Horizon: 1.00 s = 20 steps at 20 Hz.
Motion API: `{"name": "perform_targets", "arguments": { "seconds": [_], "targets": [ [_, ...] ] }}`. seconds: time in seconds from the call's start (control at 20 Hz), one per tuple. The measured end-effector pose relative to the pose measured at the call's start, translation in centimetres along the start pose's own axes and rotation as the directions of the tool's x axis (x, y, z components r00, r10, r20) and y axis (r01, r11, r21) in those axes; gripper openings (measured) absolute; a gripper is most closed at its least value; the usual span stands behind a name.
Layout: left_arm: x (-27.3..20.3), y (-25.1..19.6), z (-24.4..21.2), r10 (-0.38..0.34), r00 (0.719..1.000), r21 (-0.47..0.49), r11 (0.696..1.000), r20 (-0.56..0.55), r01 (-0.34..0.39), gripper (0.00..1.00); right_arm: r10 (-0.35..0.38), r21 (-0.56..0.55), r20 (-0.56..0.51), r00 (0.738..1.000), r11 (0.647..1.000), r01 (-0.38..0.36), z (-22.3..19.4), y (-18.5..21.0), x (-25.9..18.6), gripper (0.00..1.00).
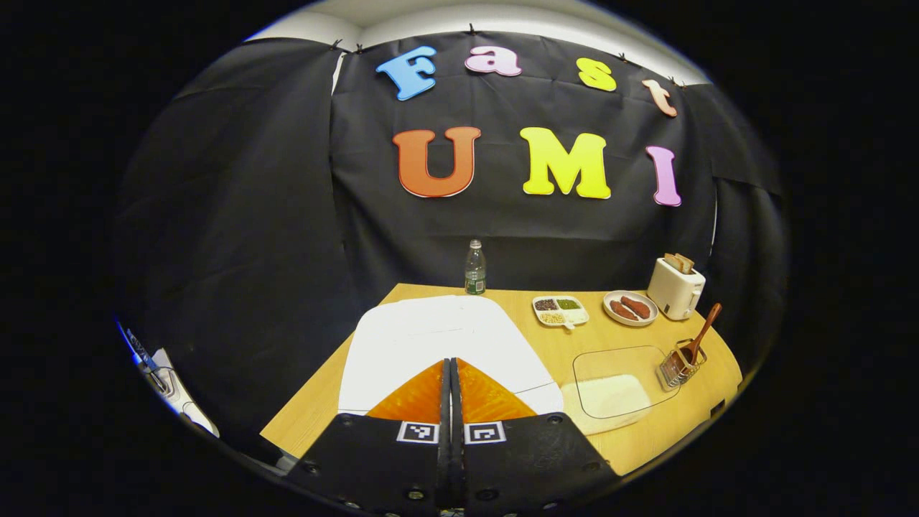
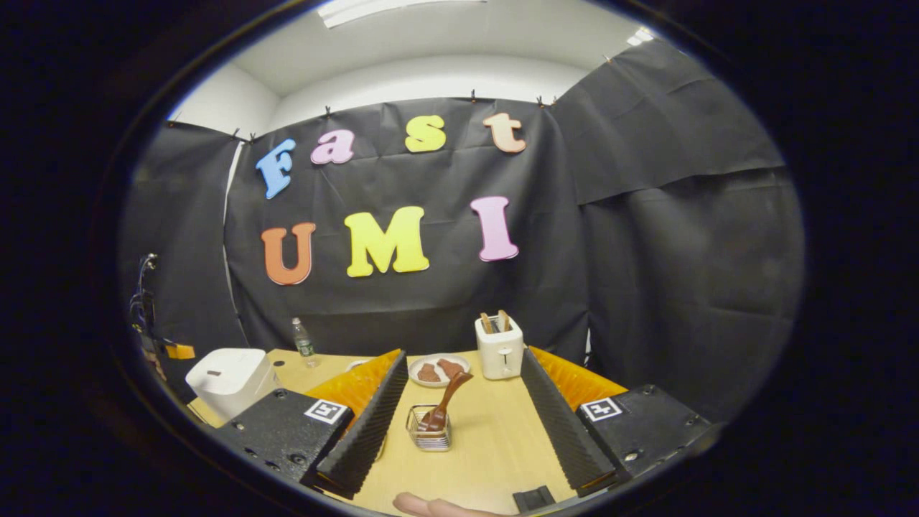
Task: Close the left gripper, press the button to open the rice cooker; take a wooden spoon from the chopstick holder with the right hand, scoop a spoonful of rice and pour it into the rice cooker, then put the wooden spoon back into the chopstick holder.
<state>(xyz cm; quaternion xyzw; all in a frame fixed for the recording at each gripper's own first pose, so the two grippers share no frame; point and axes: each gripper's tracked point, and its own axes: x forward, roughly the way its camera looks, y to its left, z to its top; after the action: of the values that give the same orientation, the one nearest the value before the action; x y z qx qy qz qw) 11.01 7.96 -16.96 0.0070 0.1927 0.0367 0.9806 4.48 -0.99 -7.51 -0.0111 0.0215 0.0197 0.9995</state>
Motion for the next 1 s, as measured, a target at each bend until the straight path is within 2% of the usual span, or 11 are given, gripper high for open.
{"name": "perform_targets", "arguments": {
  "seconds": [0.3, 0.5, 0.6, 0.7, 0.75, 1.0],
  "targets": [
    [3.0, -0.4, -2.7, -0.021, 0.997, -0.038, 0.999, -0.076, 0.018, 0.00, -0.012, -0.079, 0.033, 0.999, 0.997, 0.014, -0.3, -0.1, 0.5, 1.00],
    [3.4, -0.3, -3.9, 0.024, 0.993, 0.056, 0.998, -0.112, -0.018, 0.00, 0.002, -0.115, 0.023, 1.000, 0.993, 0.001, -1.4, 0.4, 0.8, 1.00],
    [3.6, -1.1, -4.2, 0.007, 0.994, 0.084, 0.996, -0.111, 0.002, 0.00, 0.013, -0.109, 0.000, 1.000, 0.994, -0.013, -2.3, 0.7, 1.0, 0.99],
    [3.7, -0.9, -4.4, 0.024, 0.993, 0.102, 0.995, -0.119, -0.012, 0.00, 0.013, -0.090, -0.020, 1.000, 0.996, -0.015, -2.8, 0.5, 1.2, 1.00],
    [3.7, -0.8, -4.5, 0.024, 0.991, 0.100, 0.995, -0.129, -0.011, 0.00, 0.011, -0.080, -0.022, 1.000, 0.997, -0.013, -2.8, 0.5, 1.3, 1.00],
    [3.6, -0.8, -4.8, -0.034, 0.985, -0.034, 0.999, -0.169, 0.029, 0.00, 0.010, -0.058, -0.032, 0.999, 0.998, -0.012, -3.5, 0.4, 1.3, 1.00]
  ]
}}
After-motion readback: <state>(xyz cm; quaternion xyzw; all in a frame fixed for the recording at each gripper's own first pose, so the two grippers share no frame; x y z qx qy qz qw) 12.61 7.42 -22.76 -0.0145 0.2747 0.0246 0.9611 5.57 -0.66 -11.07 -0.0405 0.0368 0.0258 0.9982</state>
